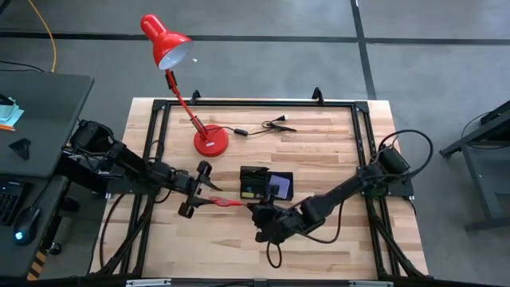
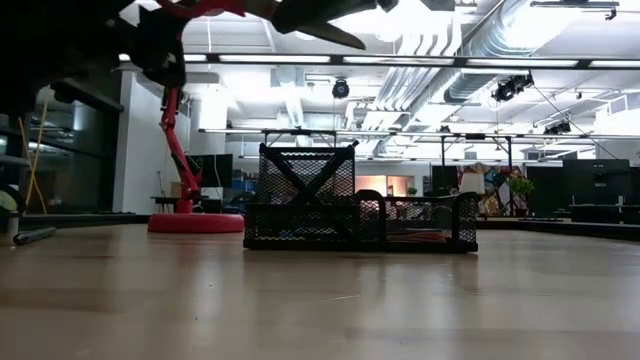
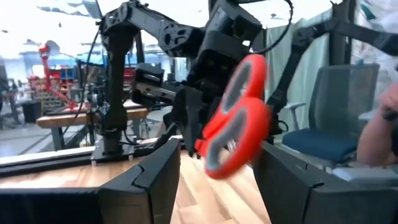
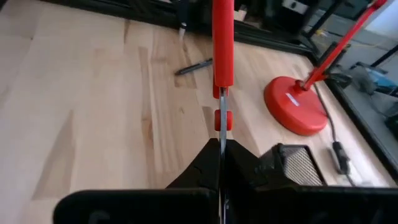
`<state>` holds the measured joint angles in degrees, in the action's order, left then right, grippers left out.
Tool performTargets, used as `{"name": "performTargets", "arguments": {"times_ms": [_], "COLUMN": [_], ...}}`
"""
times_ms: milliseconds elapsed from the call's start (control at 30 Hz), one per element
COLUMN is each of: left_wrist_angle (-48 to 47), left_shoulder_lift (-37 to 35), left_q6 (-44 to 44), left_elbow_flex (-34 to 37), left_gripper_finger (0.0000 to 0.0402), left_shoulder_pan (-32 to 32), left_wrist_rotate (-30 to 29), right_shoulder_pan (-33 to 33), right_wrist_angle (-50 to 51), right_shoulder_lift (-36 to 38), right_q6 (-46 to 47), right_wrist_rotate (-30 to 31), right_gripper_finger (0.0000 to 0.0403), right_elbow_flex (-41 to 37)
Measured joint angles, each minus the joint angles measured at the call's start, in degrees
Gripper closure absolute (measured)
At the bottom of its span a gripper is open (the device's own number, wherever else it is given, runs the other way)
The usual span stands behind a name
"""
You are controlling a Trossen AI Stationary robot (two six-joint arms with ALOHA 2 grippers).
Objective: Pick and place office supplies into organizer
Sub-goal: Put the red scissors into the black desk organizer
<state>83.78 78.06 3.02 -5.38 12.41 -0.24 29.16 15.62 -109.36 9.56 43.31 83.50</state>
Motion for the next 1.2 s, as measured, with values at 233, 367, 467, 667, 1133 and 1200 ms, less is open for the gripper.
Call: {"name": "performTargets", "arguments": {"times_ms": [233,367,467,667,1133,1200], "left_wrist_angle": [-0.88,-1.38,-1.57,-1.72,-1.26,-1.24], "left_shoulder_lift": [0.0,0.0,0.0,0.0,0.0,0.0], "left_q6": [-3.5,-3.52,-3.54,-3.54,-4.51,-4.85], "left_elbow_flex": [-1.64,-2.3,-2.48,-2.48,-2.46,-2.46], "left_gripper_finger": [0.0218,0.0218,0.0218,0.0251,0.0381,0.0373], "left_shoulder_pan": [-0.03,-0.03,-0.03,-0.03,-0.03,-0.03], "left_wrist_rotate": [-0.6,-0.6,-0.66,-0.86,-3.75,-4.33], "right_shoulder_pan": [-1.98,-2.88,-3.14,-3.31,-4.41,-4.43], "right_wrist_angle": [-0.88,-0.88,-0.94,-2.14,-3.45,-3.39], "right_shoulder_lift": [0.0,0.0,0.0,0.0,0.0,0.0], "right_q6": [-0.62,-0.63,-0.63,-1.06,-1.07,-1.47], "right_wrist_rotate": [-1.97,-3.54,-4.41,-5.06,-7.26,-6.82], "right_gripper_finger": [0.0403,0.0403,0.0403,0.0403,0.0401,0.0398], "right_elbow_flex": [0.0,0.0,0.0,0.0,0.0,0.0]}}
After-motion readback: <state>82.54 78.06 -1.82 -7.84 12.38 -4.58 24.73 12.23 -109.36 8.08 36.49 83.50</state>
